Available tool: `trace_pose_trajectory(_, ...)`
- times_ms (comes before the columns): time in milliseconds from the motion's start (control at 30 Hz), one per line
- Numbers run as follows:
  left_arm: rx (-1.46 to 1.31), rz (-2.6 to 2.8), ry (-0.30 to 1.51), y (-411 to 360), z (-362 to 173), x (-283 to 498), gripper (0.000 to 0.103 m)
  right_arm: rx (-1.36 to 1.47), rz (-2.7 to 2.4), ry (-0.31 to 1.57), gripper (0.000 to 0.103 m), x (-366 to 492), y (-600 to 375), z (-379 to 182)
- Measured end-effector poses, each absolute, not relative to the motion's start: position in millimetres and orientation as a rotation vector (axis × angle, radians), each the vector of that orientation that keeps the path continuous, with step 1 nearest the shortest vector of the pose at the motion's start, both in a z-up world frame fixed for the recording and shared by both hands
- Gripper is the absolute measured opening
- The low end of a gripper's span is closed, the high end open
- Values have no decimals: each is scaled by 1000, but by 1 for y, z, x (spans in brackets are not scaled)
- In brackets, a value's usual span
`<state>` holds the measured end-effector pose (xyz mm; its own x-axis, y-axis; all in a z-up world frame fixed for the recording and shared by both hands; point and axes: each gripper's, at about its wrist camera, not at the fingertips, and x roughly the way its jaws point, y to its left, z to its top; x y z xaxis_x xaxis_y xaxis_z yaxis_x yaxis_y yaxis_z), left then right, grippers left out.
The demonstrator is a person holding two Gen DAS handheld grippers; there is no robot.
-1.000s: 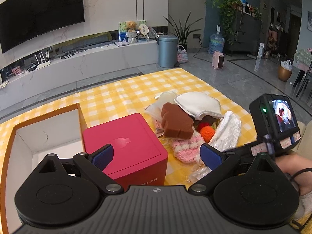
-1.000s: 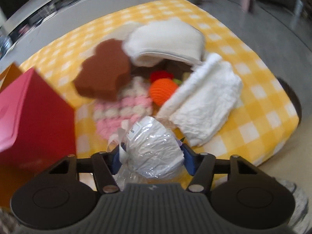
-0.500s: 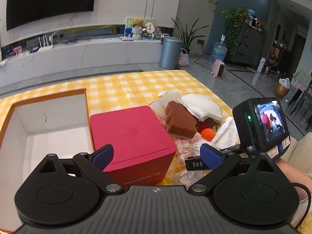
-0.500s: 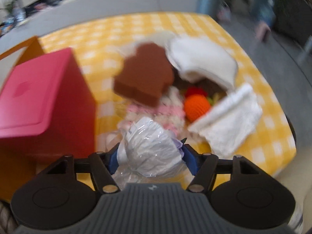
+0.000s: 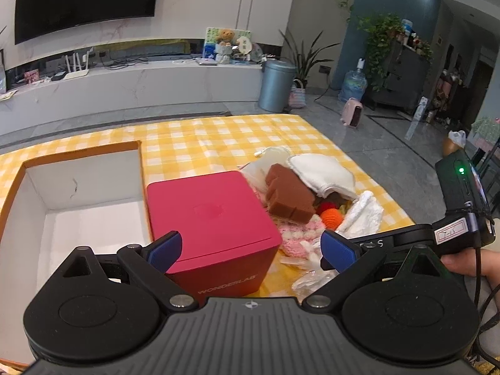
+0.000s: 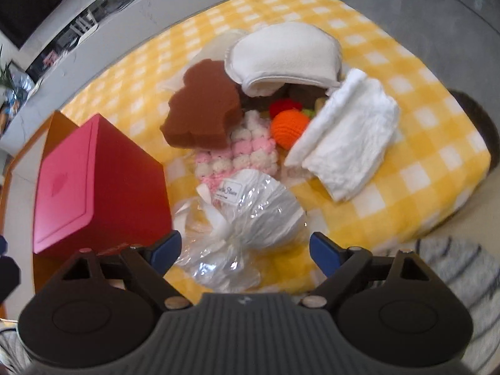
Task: Organize soft objects
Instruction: 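Grasp the cellophane-wrapped bundle with the right gripper and lift it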
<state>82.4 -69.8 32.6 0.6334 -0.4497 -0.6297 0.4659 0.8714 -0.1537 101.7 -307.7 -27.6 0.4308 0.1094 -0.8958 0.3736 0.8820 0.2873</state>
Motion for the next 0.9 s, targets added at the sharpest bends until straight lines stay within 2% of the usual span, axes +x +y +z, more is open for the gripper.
trace_pose_trajectory(167,31,-543,691,-67,32,76,103,461,-184,1195,87,117,-287,-47)
trace_pose_trajectory(233,9,-535,712,-65,28,78,103,460,-216,1213,77,128,-278,-58)
trace_pose_trajectory(367,-4,-546,737,-61,23,81,103,511,-297,1206,72,145,-278,-70)
trace_pose_trajectory(467,-11,-542,735,-59,24,83,103,501,-326,1200,64,146,-279,-76)
trace_pose_trajectory(733,5,-510,744,-60,24,84,103,364,-147,1076,60,128,-271,-41)
trace_pose_trajectory(900,30,-514,748,-70,34,87,103,337,-211,891,60,96,-300,1)
